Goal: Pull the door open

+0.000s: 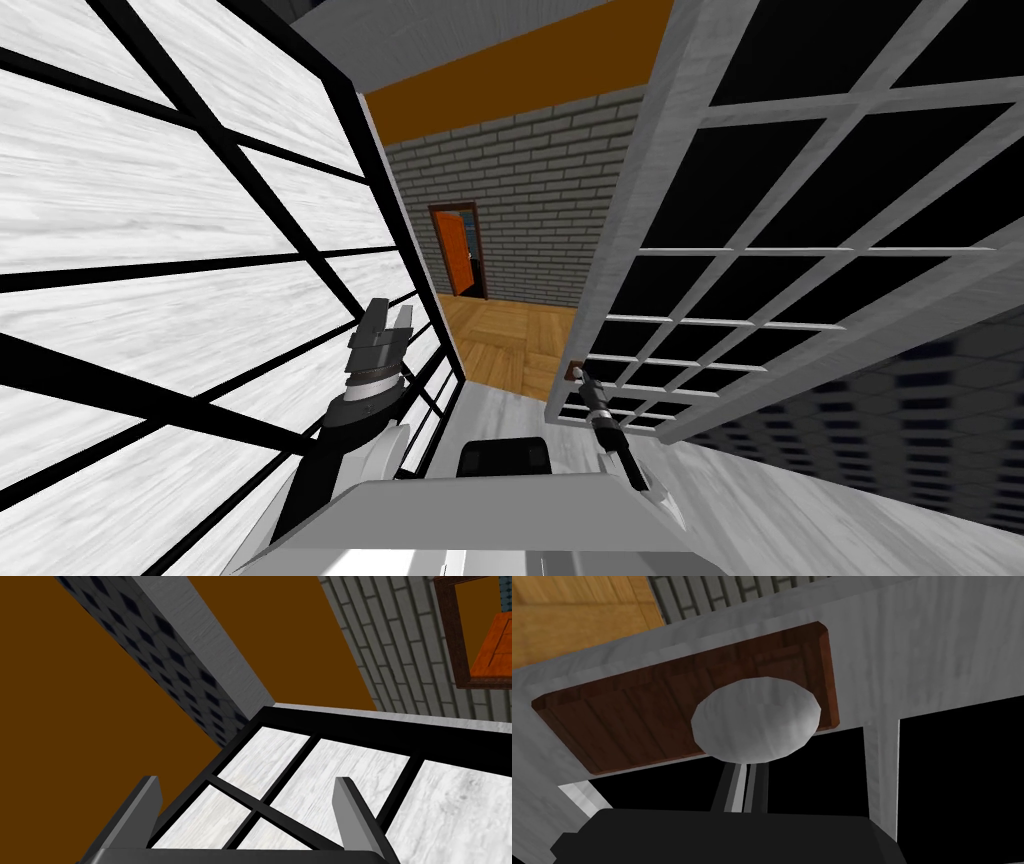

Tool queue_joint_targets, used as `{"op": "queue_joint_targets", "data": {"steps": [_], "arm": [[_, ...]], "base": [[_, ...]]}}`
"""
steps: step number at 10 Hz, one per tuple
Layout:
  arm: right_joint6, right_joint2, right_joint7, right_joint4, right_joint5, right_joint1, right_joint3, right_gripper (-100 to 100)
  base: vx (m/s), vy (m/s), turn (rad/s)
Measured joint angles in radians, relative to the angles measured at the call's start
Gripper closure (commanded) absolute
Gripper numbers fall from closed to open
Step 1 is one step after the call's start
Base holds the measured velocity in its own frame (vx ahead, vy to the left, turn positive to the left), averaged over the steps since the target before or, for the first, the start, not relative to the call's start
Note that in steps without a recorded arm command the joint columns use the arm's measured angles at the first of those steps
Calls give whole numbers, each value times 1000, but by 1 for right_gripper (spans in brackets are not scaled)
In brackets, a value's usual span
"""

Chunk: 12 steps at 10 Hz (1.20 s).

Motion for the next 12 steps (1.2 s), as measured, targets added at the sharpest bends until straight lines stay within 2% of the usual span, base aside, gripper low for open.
{"op": "queue_joint_targets", "data": {"steps": [2, 4, 6, 8, 10, 12], "arm": [[0, -10, -45, -4, -28, -2, -7, -100], [8, -7, -92, -23, -54, 13, -3, -100], [0, -5, -134, 1, -70, 0, 3, -100], [15, -1, -165, -35, -87, 20, 5, -100], [-7, -8, -222, 3, -103, 3, 16, -100], [16, -3, -253, -40, -124, 22, 17, -100]], "base": [[-63, -36, 40], [-75, -13, 27], [-43, -7, 28], [-37, -16, 41], [-41, -13, 30], [-60, -28, 74]]}}
